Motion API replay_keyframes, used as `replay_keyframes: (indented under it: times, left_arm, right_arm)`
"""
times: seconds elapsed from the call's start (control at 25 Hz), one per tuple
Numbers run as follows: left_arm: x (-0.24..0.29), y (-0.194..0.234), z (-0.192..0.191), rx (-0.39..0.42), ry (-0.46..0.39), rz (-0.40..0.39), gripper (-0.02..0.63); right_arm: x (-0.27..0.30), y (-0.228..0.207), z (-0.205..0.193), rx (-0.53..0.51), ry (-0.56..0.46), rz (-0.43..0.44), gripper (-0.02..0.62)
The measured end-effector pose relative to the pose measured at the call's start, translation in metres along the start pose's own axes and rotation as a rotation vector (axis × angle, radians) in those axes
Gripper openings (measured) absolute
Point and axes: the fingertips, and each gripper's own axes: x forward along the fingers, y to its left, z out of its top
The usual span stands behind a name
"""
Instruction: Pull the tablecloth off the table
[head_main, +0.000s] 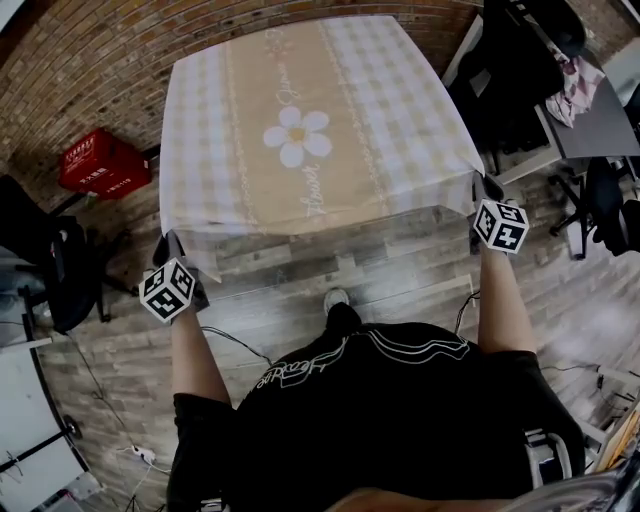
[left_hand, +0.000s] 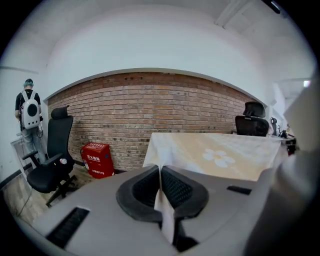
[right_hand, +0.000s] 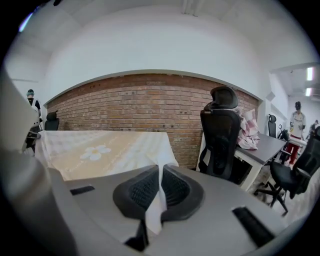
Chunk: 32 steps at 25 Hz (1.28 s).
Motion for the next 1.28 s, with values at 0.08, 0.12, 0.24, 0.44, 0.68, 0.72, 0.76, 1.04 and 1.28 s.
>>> replay_keyframes:
  times: [0.08,0.12,0.24,0.44,0.68,0.72,0.76,1.04,1.28]
  left_arm:
    - [-0.009,-0.008,0.008,-0.007,-0.02,-0.009,0.006]
    - [-0.013,-0.012,0.012,-0.01,-0.03,-0.013,0.006]
    - [-0.025,-0.024,0.021,-0.03,-0.06,-0.024,0.006]
    - [-0.043,-0.044,0.027,-0.049,-0.091,-0.037,0.006]
    - [-0.063,-0.054,0.021,-0.108,-0.098,-0.053,0.005]
    - [-0.067,-0.056,0.02,-0.11,-0.098,-0.055,0.006]
    - [-0.071,-0.057,0.019,-0.111,-0.1,-0.055,0.005]
    - [-0.093,-0.069,0.001,-0.104,-0.096,-0.052,0.006]
    - [-0.104,-0.075,-0.004,-0.118,-0.102,-0.053,0.006]
  right_arm:
    - [-0.007,0.003,0.009,0.012,-0.027,0.013,-0.003]
    - [-0.011,0.004,0.012,0.024,-0.041,0.02,-0.003]
    - [-0.021,0.003,0.016,0.064,-0.074,0.036,-0.003]
    - [-0.039,0.002,0.014,0.126,-0.1,0.061,-0.003]
    - [-0.059,0.006,0.014,0.17,-0.132,0.082,-0.003]
    - [-0.062,0.007,0.014,0.173,-0.136,0.086,-0.003]
    - [-0.064,0.007,0.014,0.176,-0.14,0.089,-0.003]
    - [-0.083,0.005,-0.001,0.185,-0.145,0.107,-0.003]
    - [-0.094,0.006,-0.015,0.184,-0.13,0.115,-0.003]
